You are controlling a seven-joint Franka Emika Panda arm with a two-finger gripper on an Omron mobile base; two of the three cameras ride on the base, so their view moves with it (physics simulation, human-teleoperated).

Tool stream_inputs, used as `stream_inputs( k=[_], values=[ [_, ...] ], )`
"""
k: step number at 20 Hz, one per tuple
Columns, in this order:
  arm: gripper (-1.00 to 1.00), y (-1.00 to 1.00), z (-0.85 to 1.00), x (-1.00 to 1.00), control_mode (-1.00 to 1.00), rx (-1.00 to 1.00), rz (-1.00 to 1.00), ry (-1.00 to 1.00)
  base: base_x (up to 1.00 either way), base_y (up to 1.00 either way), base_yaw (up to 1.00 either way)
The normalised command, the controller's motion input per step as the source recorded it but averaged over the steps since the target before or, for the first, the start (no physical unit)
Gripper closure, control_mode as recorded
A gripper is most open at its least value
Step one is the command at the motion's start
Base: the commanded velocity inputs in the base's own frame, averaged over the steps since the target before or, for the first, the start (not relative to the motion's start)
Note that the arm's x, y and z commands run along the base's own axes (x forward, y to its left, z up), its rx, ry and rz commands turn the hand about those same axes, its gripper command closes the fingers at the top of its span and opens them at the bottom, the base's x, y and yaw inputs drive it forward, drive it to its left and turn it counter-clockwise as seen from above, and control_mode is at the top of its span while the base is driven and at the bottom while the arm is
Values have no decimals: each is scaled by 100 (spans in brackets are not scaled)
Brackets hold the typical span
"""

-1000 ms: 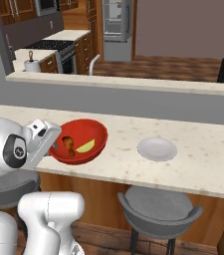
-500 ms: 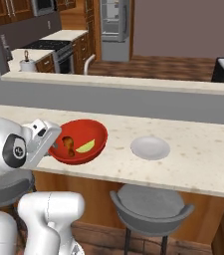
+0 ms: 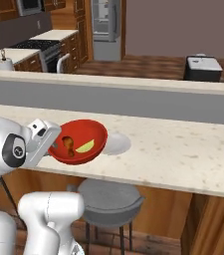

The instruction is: Pick the chicken drumstick and lemon wedge from their plates and place them in the bowl. Then put the bowl in the fridge.

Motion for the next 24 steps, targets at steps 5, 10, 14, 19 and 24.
stream_inputs(
  k=[5,10,14,19,24],
  values=[
    [100,0,0,0,100,0,0,0,0,-86,0],
    [100,0,0,0,100,0,0,0,0,-87,0],
    [100,0,0,0,100,0,0,0,2,-87,0],
    [100,0,0,0,100,0,0,0,12,-84,0],
    [100,0,0,0,100,0,0,0,16,-84,0]
  ],
)
